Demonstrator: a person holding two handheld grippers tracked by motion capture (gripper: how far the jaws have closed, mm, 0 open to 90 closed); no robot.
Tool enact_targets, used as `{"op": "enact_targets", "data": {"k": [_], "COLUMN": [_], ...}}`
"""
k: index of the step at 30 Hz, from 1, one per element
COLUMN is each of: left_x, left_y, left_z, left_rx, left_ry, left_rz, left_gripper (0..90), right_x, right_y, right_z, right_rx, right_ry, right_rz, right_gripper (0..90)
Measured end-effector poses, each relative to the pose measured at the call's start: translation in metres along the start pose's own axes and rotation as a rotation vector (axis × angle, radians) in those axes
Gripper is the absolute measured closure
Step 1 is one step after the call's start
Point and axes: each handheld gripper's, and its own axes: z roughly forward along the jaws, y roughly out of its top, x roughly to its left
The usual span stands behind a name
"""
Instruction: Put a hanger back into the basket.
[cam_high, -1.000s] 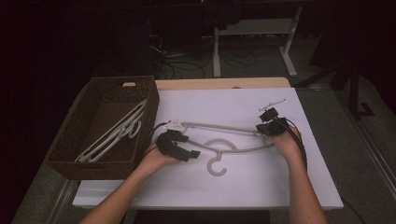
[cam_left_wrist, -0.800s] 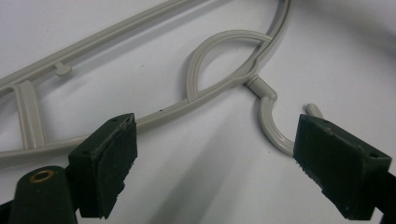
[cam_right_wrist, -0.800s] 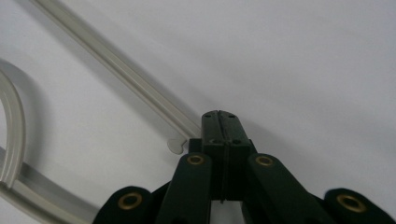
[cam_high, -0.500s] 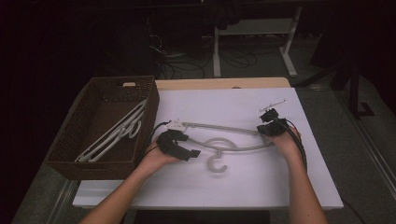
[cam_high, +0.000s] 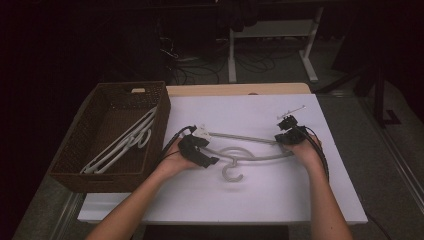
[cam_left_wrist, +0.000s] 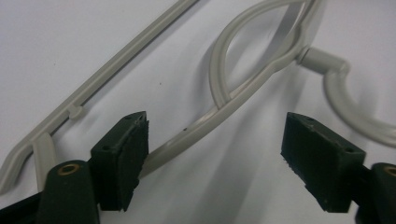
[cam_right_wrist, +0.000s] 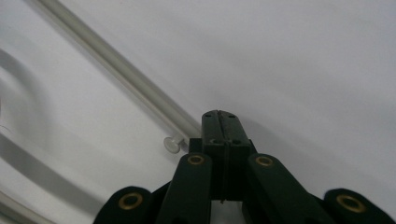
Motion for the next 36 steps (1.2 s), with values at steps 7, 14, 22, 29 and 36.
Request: {"op": "enact_targets", "data": {"k": [7,14,22,29,36], "left_x": [0.001,0.002,-0.002,-0.005,-0.012], "left_y": [0.006,0.009,0.012,0.013,0.013], "left_z": [0.014,0.022,0.022,0.021,0.020], "left_rx": [0.043,0.066,0.086,0.101,0.110], "left_ry": [0.024,0.023,0.024,0.020,0.001], "left_rz": [0.099,0.154,0.241,0.275,0.327], "left_gripper": [39.1,53.7,60.4,62.9,69.6], "right_x": [0.000,0.000,-0.001,0.000,0.000], "right_y": [0.001,0.001,0.001,0.007,0.018], "right_z": [0.001,0.001,0.001,0.004,0.003], "right_rx": [0.003,0.003,0.009,0.033,0.012], "right_ry": [-0.004,-0.001,0.006,0.001,0.025], "right_rz": [-0.006,-0.006,-0.010,-0.040,-0.042], "right_gripper": [89.5,89.5,89.5,89.4,86.5]}}
